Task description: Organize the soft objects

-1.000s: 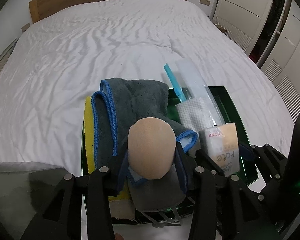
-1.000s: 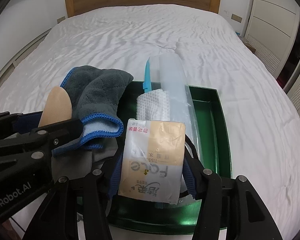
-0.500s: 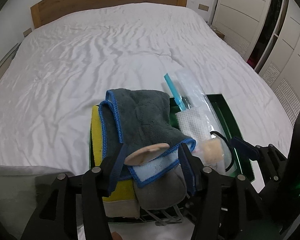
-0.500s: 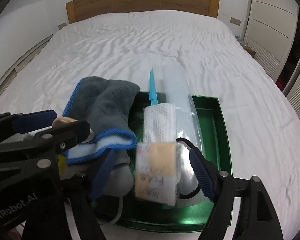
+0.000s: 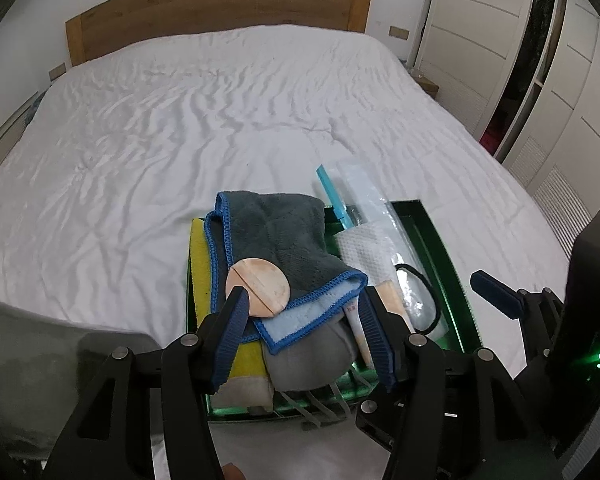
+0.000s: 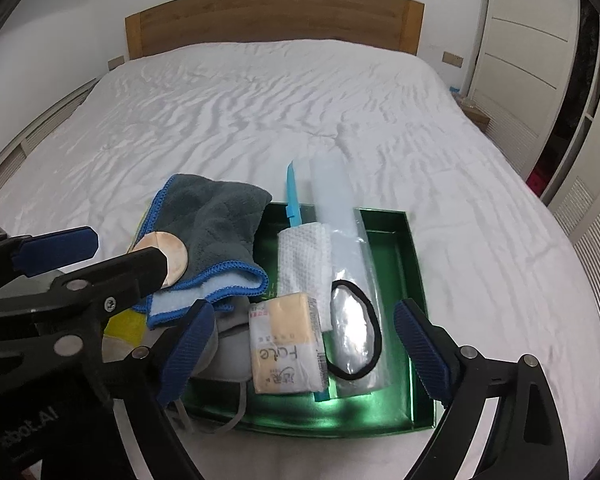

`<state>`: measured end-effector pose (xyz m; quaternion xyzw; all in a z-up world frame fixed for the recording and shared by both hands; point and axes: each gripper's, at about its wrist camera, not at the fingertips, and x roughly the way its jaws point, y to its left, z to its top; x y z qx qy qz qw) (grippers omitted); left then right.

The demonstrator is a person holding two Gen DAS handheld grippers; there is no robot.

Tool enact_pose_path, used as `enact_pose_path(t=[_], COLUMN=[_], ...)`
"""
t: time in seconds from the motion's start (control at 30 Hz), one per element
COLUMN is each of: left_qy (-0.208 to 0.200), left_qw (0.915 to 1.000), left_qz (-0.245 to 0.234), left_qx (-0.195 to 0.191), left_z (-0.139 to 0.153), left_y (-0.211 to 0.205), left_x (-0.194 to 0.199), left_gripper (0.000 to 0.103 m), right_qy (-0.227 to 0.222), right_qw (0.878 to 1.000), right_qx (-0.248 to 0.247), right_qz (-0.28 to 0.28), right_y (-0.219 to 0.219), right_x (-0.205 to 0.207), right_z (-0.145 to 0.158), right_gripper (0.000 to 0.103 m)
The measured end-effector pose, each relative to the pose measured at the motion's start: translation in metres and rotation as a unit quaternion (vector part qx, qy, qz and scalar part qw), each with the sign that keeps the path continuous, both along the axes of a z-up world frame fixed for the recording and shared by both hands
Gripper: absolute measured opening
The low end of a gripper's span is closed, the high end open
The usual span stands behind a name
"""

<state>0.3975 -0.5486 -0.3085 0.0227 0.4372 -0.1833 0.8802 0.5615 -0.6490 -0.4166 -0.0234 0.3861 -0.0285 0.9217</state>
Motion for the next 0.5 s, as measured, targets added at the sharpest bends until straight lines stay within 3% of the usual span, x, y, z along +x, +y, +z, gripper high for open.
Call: enact_pose_path(t=[0.5], left_qy=[-0.033], left_qw=[0.9989], left_qz=[-0.024], left_qx=[-0.024], left_z=[0.016], left_y=[0.029], left_x=[-0.043], left_gripper=[0.051], right_qy=[-0.016], right_qw=[1.000], right_qx=[-0.005], right_qz=[-0.015], right_y=[0.023], right_x=[-0.053], right_z=[0.007], right_gripper=[0.092])
